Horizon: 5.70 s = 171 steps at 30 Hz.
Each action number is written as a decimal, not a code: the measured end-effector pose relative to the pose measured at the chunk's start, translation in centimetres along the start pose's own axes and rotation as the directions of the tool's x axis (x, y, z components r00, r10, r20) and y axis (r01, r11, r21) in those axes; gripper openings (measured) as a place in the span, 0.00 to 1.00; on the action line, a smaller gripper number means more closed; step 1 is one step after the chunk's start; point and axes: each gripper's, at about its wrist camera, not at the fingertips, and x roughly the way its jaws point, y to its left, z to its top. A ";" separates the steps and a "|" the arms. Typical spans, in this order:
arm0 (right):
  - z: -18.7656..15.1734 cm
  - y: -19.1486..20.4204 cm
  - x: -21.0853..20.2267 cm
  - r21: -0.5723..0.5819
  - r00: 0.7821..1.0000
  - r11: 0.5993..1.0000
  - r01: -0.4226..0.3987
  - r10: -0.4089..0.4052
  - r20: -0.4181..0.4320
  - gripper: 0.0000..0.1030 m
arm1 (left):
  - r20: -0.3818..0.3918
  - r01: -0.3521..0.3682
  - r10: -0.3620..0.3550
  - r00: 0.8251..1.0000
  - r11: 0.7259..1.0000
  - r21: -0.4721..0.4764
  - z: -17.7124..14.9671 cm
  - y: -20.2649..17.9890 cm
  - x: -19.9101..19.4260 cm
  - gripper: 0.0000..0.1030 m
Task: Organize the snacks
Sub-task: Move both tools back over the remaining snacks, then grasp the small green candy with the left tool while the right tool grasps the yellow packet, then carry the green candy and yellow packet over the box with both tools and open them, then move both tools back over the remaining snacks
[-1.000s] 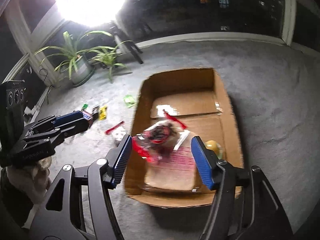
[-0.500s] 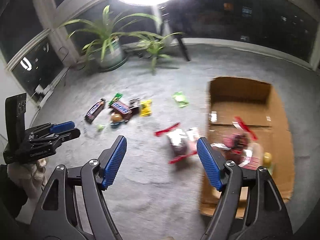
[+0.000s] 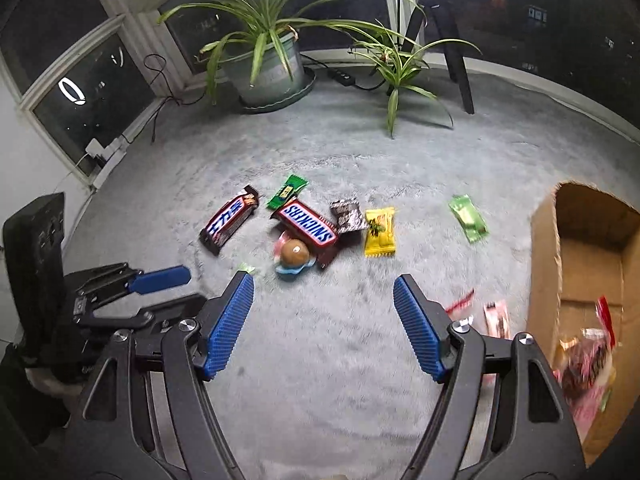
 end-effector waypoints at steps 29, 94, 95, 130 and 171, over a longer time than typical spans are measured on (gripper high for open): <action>4.0 -3.3 10.3 -0.072 0.977 0.993 0.090 -0.102 -0.189 0.46 | -0.065 -0.071 0.075 0.995 0.995 0.068 1.3 0.6 5.6 0.21; -4.9 -17.8 -12.3 0.186 0.973 0.959 0.214 -0.225 0.042 0.22 | 0.013 0.258 -0.270 0.963 0.933 0.249 4.3 -19.8 3.3 0.16; -5.3 -18.1 -12.5 0.194 0.973 0.957 0.215 -0.227 0.040 0.22 | 0.004 0.269 -0.279 0.960 0.929 0.256 4.1 -20.5 3.5 0.16; -8.5 -20.5 -14.5 0.290 0.963 0.927 0.237 -0.263 0.054 0.70 | -0.052 0.268 -0.267 0.962 0.899 0.346 2.3 -27.6 5.3 0.43; 1.9 -3.7 -1.4 0.125 1.000 0.992 0.006 -0.008 0.014 0.78 | 0.063 0.011 -0.009 0.998 0.999 -0.045 3.0 0.7 -1.1 0.43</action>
